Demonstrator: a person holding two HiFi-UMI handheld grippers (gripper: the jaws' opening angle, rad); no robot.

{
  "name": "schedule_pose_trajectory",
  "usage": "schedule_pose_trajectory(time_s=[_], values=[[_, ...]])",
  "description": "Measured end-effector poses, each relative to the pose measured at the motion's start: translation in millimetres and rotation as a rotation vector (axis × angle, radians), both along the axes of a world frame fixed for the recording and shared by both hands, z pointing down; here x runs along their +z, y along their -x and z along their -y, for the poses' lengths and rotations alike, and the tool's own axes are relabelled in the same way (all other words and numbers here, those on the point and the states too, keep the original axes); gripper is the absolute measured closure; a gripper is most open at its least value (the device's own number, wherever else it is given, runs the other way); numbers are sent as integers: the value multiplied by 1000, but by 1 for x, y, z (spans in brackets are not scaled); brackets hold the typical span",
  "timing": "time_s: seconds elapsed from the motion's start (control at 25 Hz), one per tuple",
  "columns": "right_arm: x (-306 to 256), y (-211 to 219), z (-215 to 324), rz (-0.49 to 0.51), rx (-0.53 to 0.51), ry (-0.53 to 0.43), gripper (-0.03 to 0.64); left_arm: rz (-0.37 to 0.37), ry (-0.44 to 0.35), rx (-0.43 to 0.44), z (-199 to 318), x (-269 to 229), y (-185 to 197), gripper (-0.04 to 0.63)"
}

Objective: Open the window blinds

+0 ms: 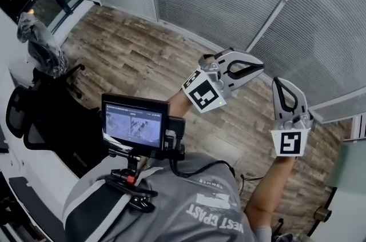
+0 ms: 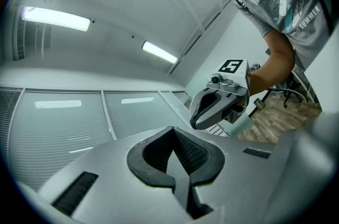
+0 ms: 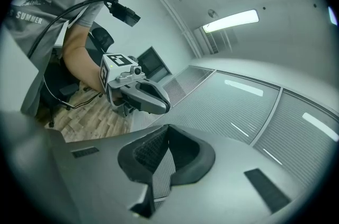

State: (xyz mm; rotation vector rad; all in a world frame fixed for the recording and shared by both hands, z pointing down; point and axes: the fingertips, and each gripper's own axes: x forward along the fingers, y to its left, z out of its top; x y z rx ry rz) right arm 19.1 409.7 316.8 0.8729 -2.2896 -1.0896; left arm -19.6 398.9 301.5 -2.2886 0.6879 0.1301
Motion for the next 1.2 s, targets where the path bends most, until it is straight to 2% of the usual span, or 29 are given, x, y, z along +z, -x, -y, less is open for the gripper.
schedule_pose_trajectory(time_s=[0.24,0.48,0.76,0.96,1.2], values=[[11,22,9,-13,8,15,615,-15,11,12,13,9,22,595],[19,5,48,4,7,28,615,-4,37,16,52,22,5,595],[33,-43,142,40,-18,38,615,34,57,-3,144,37,-46,595],[29,-96,218,59,-24,47,615,56,61,-29,218,35,-95,595],[23,-140,288,59,-34,39,615,68,45,-51,280,28,-135,595]])
